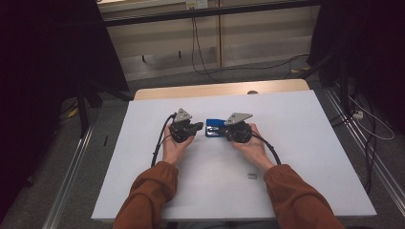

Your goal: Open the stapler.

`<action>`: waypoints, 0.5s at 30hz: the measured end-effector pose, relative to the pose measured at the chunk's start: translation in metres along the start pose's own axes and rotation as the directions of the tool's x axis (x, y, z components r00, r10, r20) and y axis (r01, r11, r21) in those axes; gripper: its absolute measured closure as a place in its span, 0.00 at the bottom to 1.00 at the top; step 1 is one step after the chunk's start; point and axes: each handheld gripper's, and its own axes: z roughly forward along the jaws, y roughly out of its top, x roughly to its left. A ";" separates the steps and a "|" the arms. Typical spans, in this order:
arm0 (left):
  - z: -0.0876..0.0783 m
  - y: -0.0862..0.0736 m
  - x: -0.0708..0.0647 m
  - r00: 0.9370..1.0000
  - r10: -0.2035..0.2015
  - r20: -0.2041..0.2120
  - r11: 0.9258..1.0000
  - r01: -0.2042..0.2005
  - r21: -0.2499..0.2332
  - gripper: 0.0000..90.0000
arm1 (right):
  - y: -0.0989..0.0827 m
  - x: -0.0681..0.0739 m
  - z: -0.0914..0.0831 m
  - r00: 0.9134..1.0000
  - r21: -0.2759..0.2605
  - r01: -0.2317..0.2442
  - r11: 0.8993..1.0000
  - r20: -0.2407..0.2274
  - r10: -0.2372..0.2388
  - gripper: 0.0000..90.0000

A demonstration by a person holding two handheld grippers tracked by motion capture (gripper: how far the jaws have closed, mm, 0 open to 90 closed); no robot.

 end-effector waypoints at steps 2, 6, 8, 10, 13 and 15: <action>0.003 -0.001 0.000 1.000 -0.005 -0.027 1.000 0.005 0.006 1.00 | 0.000 0.001 0.001 1.000 0.007 0.004 1.000 0.003 -0.004 1.00; 0.009 -0.001 -0.003 1.000 -0.009 -0.023 1.000 0.009 0.007 1.00 | 0.001 0.001 0.001 1.000 0.014 -0.009 1.000 0.002 0.009 1.00; 0.011 -0.001 -0.004 0.999 -0.006 -0.031 1.000 0.006 0.023 1.00 | 0.002 0.001 0.002 1.000 0.019 0.002 1.000 0.005 -0.002 1.00; 0.011 -0.002 -0.004 1.000 -0.015 -0.025 1.000 0.016 0.026 1.00 | 0.002 0.002 0.002 1.000 0.020 0.003 1.000 0.002 -0.003 1.00; 0.012 -0.003 -0.002 0.999 -0.041 -0.005 0.999 0.041 0.022 1.00 | 0.003 0.001 0.002 1.000 0.022 0.001 1.000 -0.004 -0.001 1.00; 0.014 -0.004 -0.002 0.999 -0.047 -0.004 0.999 0.047 0.020 1.00 | 0.002 0.000 0.002 1.000 0.020 -0.008 1.000 -0.008 0.008 1.00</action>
